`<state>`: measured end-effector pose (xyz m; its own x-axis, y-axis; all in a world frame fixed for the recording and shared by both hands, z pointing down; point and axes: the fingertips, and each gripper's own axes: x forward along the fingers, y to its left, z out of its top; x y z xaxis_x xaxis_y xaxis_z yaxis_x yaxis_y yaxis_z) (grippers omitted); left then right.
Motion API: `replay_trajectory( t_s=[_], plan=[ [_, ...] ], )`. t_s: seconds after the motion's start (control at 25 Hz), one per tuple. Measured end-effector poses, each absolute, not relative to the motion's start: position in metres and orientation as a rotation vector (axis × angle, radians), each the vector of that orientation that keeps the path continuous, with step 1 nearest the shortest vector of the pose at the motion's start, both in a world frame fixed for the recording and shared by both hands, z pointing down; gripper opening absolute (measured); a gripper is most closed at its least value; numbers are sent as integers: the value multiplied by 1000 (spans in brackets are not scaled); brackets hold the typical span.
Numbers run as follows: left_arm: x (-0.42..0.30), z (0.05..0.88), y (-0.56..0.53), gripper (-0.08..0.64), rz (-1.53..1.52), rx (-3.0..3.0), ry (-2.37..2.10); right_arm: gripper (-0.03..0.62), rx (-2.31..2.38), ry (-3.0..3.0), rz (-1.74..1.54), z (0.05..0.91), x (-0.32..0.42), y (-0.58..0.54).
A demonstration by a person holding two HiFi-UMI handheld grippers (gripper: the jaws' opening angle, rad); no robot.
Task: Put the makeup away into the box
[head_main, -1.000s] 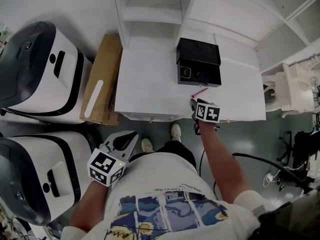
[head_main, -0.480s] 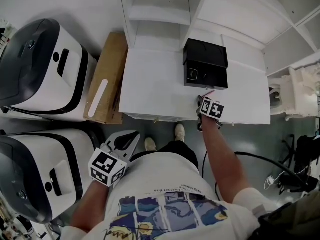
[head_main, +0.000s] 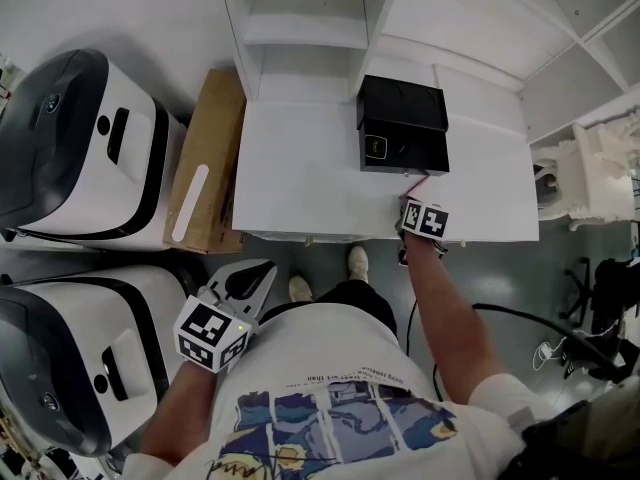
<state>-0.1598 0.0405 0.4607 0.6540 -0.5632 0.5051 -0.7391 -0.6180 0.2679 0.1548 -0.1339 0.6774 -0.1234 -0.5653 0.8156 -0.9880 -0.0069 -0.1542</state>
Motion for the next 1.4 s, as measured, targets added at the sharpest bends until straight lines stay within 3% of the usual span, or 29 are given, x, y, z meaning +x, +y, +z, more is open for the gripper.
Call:
replay_trajectory(
  t_s=[0.96, 1.4],
  plan=[
    [-104, 462, 31, 14, 519, 2525, -801, 34, 1630, -1849, 928, 620, 195, -81],
    [-89, 459, 17, 14, 497, 2533, -798, 34, 1416, -1997, 800, 580, 181, -97]
  ],
)
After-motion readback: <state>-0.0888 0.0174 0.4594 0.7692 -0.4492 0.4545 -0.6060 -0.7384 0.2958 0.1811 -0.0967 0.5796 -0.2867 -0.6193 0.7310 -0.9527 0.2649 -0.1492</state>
